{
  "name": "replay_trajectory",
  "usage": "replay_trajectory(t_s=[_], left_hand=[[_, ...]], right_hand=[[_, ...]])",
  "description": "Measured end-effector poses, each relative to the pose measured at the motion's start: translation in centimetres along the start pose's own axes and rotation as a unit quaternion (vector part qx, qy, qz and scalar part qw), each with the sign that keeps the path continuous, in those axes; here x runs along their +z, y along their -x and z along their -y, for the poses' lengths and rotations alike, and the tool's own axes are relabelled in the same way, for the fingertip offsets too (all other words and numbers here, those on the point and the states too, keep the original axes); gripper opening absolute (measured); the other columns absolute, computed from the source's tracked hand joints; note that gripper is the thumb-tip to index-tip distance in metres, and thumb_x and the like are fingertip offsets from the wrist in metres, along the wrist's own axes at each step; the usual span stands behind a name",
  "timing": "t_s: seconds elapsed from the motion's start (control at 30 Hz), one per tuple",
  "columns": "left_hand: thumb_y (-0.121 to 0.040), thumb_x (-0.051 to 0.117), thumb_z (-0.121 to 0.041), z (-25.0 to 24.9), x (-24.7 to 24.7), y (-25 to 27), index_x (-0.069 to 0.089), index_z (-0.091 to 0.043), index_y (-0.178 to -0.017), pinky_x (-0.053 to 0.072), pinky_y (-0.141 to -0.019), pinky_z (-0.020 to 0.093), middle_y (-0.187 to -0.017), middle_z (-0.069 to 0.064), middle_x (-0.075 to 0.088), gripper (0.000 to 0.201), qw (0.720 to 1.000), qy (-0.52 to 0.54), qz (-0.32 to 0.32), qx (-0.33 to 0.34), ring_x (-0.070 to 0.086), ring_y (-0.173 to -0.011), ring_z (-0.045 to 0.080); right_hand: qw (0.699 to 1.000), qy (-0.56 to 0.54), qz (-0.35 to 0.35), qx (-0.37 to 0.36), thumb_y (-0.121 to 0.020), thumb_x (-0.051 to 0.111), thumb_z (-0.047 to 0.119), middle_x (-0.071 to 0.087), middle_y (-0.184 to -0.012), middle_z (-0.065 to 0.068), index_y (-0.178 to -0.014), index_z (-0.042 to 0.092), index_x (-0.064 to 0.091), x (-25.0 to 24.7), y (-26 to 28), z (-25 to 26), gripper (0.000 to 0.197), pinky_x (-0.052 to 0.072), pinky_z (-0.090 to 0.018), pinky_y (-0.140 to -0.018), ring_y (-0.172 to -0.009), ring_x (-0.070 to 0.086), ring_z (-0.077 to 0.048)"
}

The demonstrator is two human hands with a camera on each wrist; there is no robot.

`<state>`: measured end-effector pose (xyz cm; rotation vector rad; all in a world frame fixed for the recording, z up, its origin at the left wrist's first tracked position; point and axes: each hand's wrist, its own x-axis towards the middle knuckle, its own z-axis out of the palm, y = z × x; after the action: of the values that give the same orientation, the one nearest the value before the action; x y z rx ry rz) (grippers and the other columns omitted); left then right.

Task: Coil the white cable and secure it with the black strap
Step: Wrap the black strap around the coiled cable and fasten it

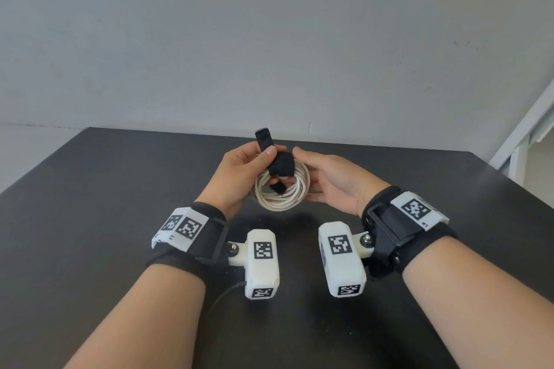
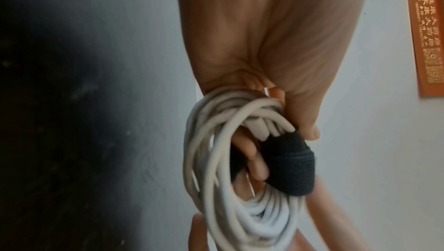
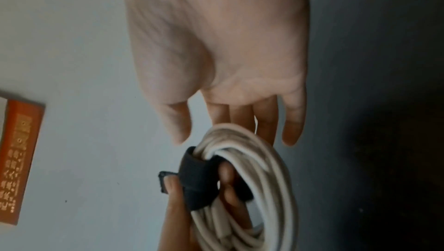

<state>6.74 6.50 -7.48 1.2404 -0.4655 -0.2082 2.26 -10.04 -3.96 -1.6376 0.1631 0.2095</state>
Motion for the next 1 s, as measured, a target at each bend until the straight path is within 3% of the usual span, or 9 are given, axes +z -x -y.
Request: replay_trajectory(t_s=[0.1, 0.2, 0.33, 0.47, 0.57, 0.7, 0.87, 1.0], left_hand=[[-0.094, 0.054, -0.016, 0.0, 0.4, 0.1, 0.069, -0.008, -0.100, 0.057, -0.062, 0.022, -0.097, 0.012, 0.073, 0.019, 1.000, -0.017, 0.018, -0.005, 0.069, -0.079, 0.016], [-0.094, 0.054, -0.016, 0.0, 0.5, 0.2, 0.071, -0.010, -0.099, 0.054, -0.055, 0.020, -0.096, 0.010, 0.073, 0.018, 0.999, -0.040, 0.031, -0.007, 0.067, -0.073, 0.011], [-0.094, 0.054, -0.015, 0.1, 0.5, 0.1, 0.068, -0.002, -0.104, 0.050, -0.049, 0.019, -0.093, 0.017, 0.068, 0.022, 0.999, -0.035, 0.037, -0.016, 0.060, -0.060, 0.011], [-0.094, 0.052, -0.014, 0.0, 0.8, 0.3, 0.059, 0.010, -0.113, 0.048, -0.048, 0.018, -0.085, 0.017, 0.068, 0.031, 0.996, -0.036, 0.071, -0.036, 0.063, -0.056, 0.012], [-0.095, 0.050, -0.016, -0.3, 0.5, 0.5, 0.053, 0.017, -0.114, 0.042, -0.043, 0.018, -0.067, 0.007, 0.071, 0.038, 0.995, -0.047, 0.073, -0.052, 0.062, -0.049, 0.012], [-0.094, 0.052, -0.016, -0.7, 0.7, 0.7, 0.047, 0.025, -0.113, 0.037, -0.041, 0.018, -0.060, -0.001, 0.070, 0.045, 0.990, -0.067, 0.092, -0.078, 0.056, -0.043, 0.010], [-0.083, 0.062, -0.023, -0.7, 0.9, 0.8, 0.062, 0.009, -0.106, 0.039, -0.040, 0.018, -0.063, 0.009, 0.067, 0.038, 0.984, -0.053, 0.130, -0.112, 0.055, -0.044, 0.012], [-0.091, 0.058, -0.015, -0.3, 0.9, 0.4, 0.062, 0.004, -0.103, 0.039, -0.038, 0.018, -0.071, 0.012, 0.068, 0.024, 0.986, -0.046, 0.107, -0.123, 0.056, -0.046, 0.013]], right_hand=[[0.996, -0.066, -0.057, 0.006, -0.098, 0.049, 0.031, 0.070, -0.089, -0.014, -0.109, 0.005, 0.067, 0.2, -0.3, 0.0, 0.034, 0.051, -0.035, -0.076, -0.076, 0.066, -0.023], [0.993, -0.049, -0.111, -0.010, -0.089, 0.065, 0.017, 0.070, -0.080, -0.011, -0.104, 0.000, 0.070, 0.8, -0.4, 0.1, 0.024, 0.051, -0.029, -0.063, -0.065, 0.064, -0.019], [0.988, -0.069, -0.136, -0.007, -0.082, 0.073, 0.017, 0.074, -0.079, -0.012, -0.095, 0.003, 0.073, 0.8, -0.4, -0.1, 0.019, 0.054, -0.029, -0.063, -0.065, 0.068, -0.021], [0.979, -0.130, -0.156, -0.019, -0.073, 0.079, 0.007, 0.072, -0.081, -0.021, -0.088, -0.003, 0.070, 1.3, -0.5, -0.2, 0.019, 0.060, -0.037, -0.063, -0.067, 0.071, -0.029], [0.974, -0.116, -0.188, -0.042, -0.077, 0.074, -0.002, 0.068, -0.074, -0.014, -0.083, 0.002, 0.064, 1.4, -0.4, -0.3, 0.012, 0.056, -0.025, -0.050, -0.054, 0.068, -0.019], [0.963, -0.112, -0.226, -0.094, -0.080, 0.067, -0.010, 0.065, -0.074, -0.012, -0.076, 0.005, 0.057, 0.9, -0.5, 0.4, 0.019, 0.058, -0.026, -0.055, -0.060, 0.068, -0.020], [0.932, -0.186, -0.281, -0.133, -0.082, 0.061, -0.015, 0.063, -0.076, -0.013, -0.076, 0.005, 0.053, -1.5, -0.5, 2.4, 0.022, 0.060, -0.026, -0.060, -0.068, 0.066, -0.022], [0.952, -0.128, -0.236, -0.148, -0.076, 0.070, -0.011, 0.068, -0.086, -0.013, -0.076, 0.007, 0.057, -1.0, -0.4, 2.4, 0.023, 0.059, -0.023, -0.061, -0.079, 0.071, -0.023]])
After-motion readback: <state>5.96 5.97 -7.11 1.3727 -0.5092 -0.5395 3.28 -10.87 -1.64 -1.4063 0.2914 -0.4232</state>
